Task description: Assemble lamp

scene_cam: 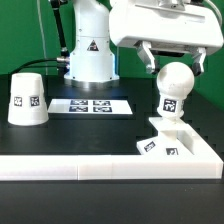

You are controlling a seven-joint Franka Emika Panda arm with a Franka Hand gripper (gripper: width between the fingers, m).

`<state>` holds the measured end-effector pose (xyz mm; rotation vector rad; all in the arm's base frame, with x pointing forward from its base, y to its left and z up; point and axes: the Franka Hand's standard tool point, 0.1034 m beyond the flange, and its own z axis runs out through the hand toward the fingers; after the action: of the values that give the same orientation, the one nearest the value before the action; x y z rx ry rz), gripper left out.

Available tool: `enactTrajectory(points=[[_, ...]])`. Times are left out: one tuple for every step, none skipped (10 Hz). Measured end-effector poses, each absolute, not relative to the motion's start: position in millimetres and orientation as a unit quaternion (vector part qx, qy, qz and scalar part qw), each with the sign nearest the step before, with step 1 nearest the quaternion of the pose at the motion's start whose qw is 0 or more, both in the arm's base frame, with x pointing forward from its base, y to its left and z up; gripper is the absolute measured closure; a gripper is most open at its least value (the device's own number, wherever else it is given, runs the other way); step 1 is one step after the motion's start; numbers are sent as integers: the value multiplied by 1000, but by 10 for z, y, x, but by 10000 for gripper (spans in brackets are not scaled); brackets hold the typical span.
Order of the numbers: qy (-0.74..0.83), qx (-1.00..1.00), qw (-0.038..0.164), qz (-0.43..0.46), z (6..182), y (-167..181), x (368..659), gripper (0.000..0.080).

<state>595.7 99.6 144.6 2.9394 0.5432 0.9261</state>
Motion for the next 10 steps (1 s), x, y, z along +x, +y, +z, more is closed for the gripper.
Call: enactTrajectory(points=[[175, 943, 5, 284, 1430, 1002, 5958, 100], [179, 944, 8, 277, 1396, 941, 5976, 100], [180, 955, 3, 237, 1342, 951, 5956, 100], [183, 963, -4, 197, 1347, 995, 5965, 100], [184, 969, -8, 163, 1342, 1023, 5967, 100], [184, 974, -13, 130, 1327, 1042, 5947, 100], [184, 977, -15, 110, 1312, 1052, 5939, 100], [184, 981, -18, 65, 1278, 1066, 5884, 100], [188, 981, -19, 36, 1268, 1069, 5904, 100], [188, 981, -18, 29, 1242, 1055, 5957, 100]])
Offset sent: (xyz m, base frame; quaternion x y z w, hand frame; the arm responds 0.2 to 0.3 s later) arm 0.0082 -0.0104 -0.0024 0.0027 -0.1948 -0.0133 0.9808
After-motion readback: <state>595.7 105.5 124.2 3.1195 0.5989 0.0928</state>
